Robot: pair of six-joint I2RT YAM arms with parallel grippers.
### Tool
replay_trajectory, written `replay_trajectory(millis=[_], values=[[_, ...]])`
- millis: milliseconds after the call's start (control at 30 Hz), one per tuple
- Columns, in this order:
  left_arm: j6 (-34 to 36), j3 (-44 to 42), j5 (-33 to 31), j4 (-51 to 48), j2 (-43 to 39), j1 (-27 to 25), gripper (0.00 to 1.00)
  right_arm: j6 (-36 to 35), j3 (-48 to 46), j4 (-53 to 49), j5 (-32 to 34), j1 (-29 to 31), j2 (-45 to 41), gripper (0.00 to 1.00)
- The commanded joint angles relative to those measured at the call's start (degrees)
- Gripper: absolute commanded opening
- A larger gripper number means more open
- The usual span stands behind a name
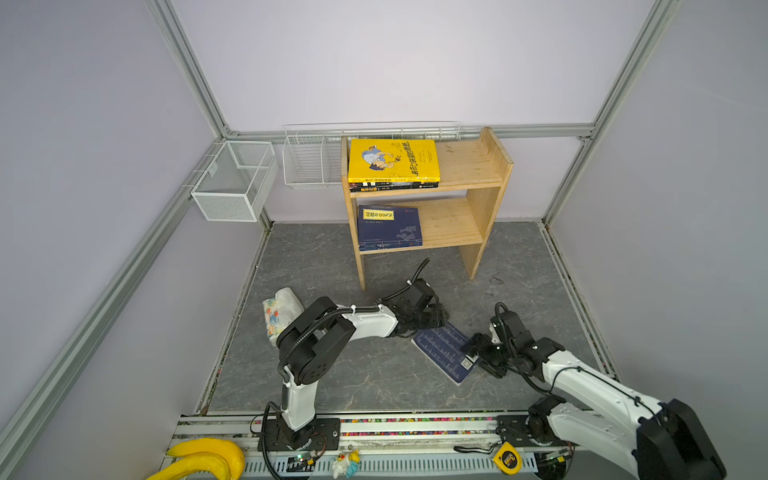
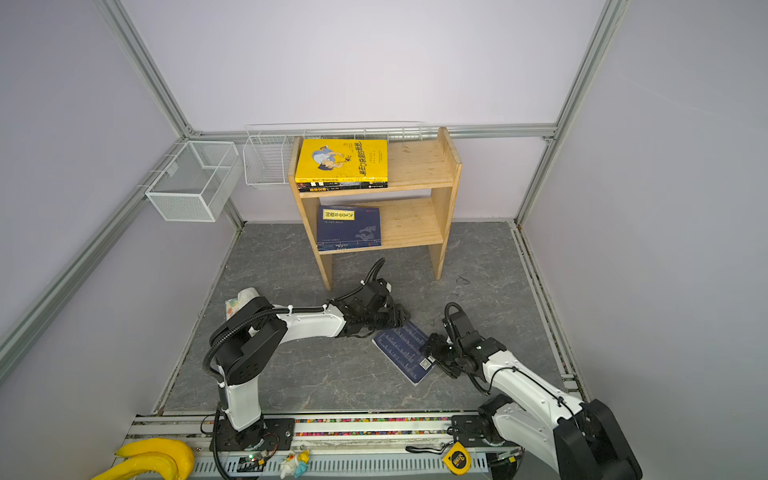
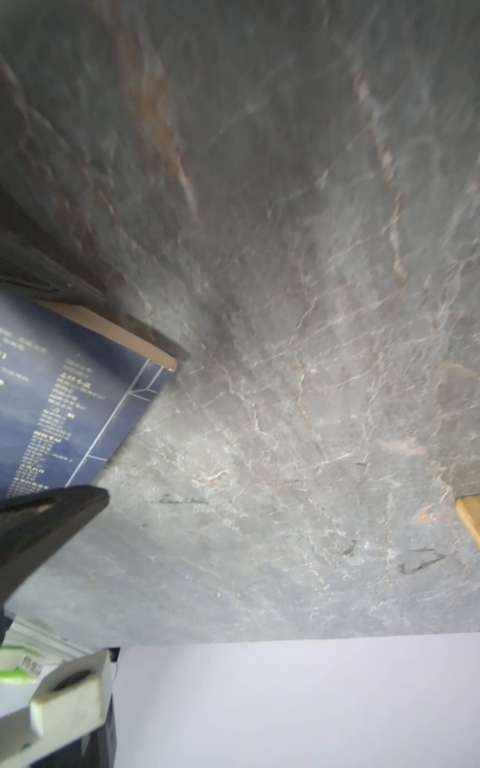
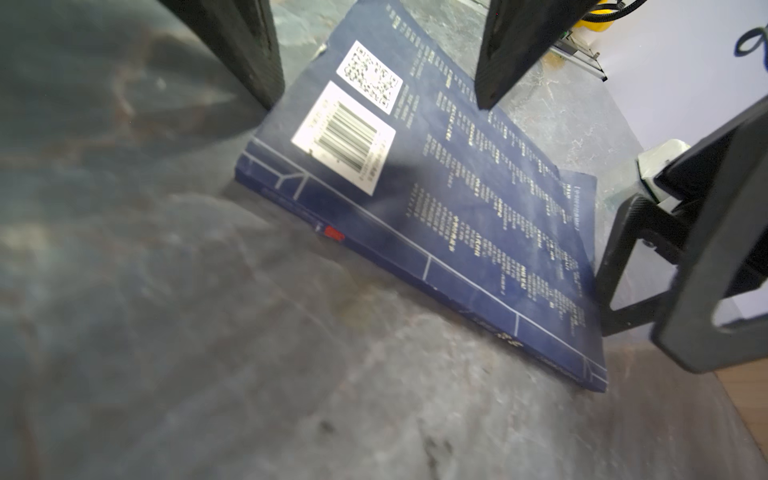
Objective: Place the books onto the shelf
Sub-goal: 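Grasp the barcode blue book's edge with the right gripper while left holds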
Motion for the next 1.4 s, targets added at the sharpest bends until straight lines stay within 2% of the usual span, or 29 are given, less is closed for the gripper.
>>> replay_trajectory(millis=[0, 100, 200, 333, 467, 567, 667, 800, 933, 1133, 1233, 1367], values=[[-1.89, -2.93, 3.11, -6.85, 2.59, -0.97, 0.71, 2.77, -1.23, -9.38, 2.88, 0.43, -5.11, 0.81], [-1.95, -2.85, 3.34, -6.85, 2.78, -0.98, 0.71, 3.43, -1.79, -11.44, 2.90, 0.43, -8.51, 0.83], [-1.86, -2.83, 3.53, -6.76, 2.92, -0.88, 0.70, 5.78, -4.14, -7.84, 0.96, 0.43, -8.85, 0.83], [-1.96, -3.01, 3.99, -6.42, 2.94, -0.91, 0.70, 8.10, -5.58, -1.25, -1.53, 0.45, -5.33, 0.82], [-2.59, -4.26, 3.95, -5.25, 2.23, -0.88, 0.70, 7.68, -4.49, 3.59, -1.07, 0.44, -1.81, 0.82], [-3.29, -5.93, 3.62, -4.41, 0.85, -0.73, 0.70, 3.20, -0.62, 4.17, 2.13, 0.05, 1.29, 0.82], [-6.04, -8.92, 4.93, -0.90, -0.73, -0.03, 0.70, -5.78, 6.68, -0.49, 6.57, -2.03, 5.53, 0.83], [-9.89, -13.27, 4.93, 3.83, -2.40, 0.57, 0.71, -15.64, 14.32, -2.53, 7.36, -5.31, 9.47, 0.84], [-10.73, -14.04, 4.27, 4.18, -2.54, 0.97, 0.71, -18.55, 16.58, -8.15, 7.76, -6.62, 9.12, 0.85], [-9.58, -11.30, 4.88, 1.33, -1.05, 1.08, 0.71, -20.53, 13.35, -13.11, 8.85, -7.29, 7.39, 0.89], [-8.91, -10.12, 4.87, -0.22, -0.66, 0.99, 0.71, -21.75, 11.91, -13.84, 7.34, -7.95, 7.95, 0.88], [-8.59, -9.32, 4.84, -1.03, -0.62, 1.05, 0.71, -22.28, 8.22, -11.73, 2.17, -8.14, 6.73, 0.86]])
